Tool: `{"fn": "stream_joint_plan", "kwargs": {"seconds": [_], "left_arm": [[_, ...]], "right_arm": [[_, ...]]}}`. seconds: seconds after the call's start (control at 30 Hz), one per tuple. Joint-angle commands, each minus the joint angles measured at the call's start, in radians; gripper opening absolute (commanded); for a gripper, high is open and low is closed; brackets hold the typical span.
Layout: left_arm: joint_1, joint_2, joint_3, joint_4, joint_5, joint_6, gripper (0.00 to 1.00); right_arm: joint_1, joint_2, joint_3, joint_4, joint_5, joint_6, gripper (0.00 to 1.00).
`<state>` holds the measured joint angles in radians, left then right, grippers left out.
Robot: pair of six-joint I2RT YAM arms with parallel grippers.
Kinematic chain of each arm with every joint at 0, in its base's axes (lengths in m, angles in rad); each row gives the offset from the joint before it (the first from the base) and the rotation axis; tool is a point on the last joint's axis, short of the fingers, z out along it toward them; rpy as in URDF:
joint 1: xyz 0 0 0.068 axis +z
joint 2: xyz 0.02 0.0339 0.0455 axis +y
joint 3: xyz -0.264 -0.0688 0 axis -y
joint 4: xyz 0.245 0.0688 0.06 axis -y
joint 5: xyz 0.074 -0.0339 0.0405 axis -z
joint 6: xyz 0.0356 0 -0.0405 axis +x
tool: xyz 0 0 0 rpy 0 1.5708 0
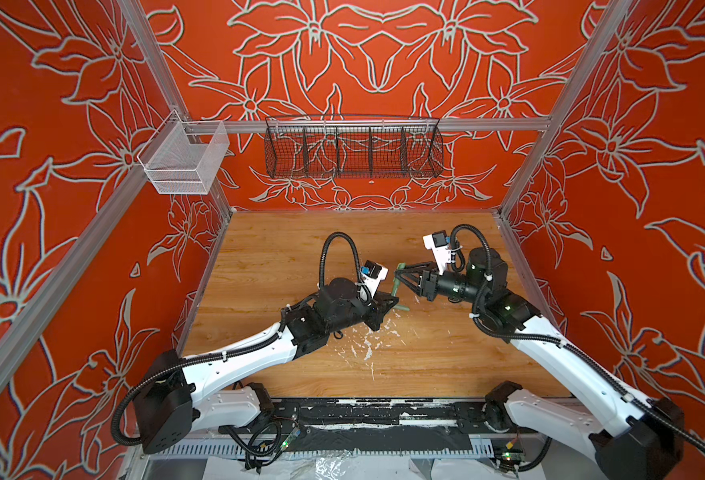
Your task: Insert the pens into the pen caps
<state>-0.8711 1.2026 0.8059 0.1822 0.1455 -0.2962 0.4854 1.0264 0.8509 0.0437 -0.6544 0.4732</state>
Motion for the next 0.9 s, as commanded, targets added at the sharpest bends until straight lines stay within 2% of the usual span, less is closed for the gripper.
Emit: {"fn": "stream_joint_plan", "kwargs": {"seconds": [0.0,0.33,0.47,0.53,0.7,0.87], "left_arm": [[0.003,0.006,0.019,0.037,0.016,-0.002,0.0],[0.004,0.017,0.022,0.039,-0.008,0.002,0.0],[0.003,0.026,0.051,0.022,-0.033,0.02,0.0],[0.003,0.03,0.068,0.016,-0.06,0.021,0.0],[0.01,0.058,0.171,-0.043,-0.12,0.044,0.0],[0.051,0.102,0.282,-0.069,-0.092,0.083,0.0]], "right_arm": [[0.001,0.003,0.031,0.048,0.006,0.007,0.35],[0.0,0.0,0.038,0.035,-0.001,0.01,0.25],[0.0,0.006,0.034,0.036,-0.014,0.017,0.06],[0.0,0.003,0.034,0.027,-0.017,0.015,0.0],[0.002,0.004,0.033,-0.035,-0.03,-0.016,0.0],[0.009,-0.004,0.012,-0.086,-0.013,-0.031,0.0]]}}
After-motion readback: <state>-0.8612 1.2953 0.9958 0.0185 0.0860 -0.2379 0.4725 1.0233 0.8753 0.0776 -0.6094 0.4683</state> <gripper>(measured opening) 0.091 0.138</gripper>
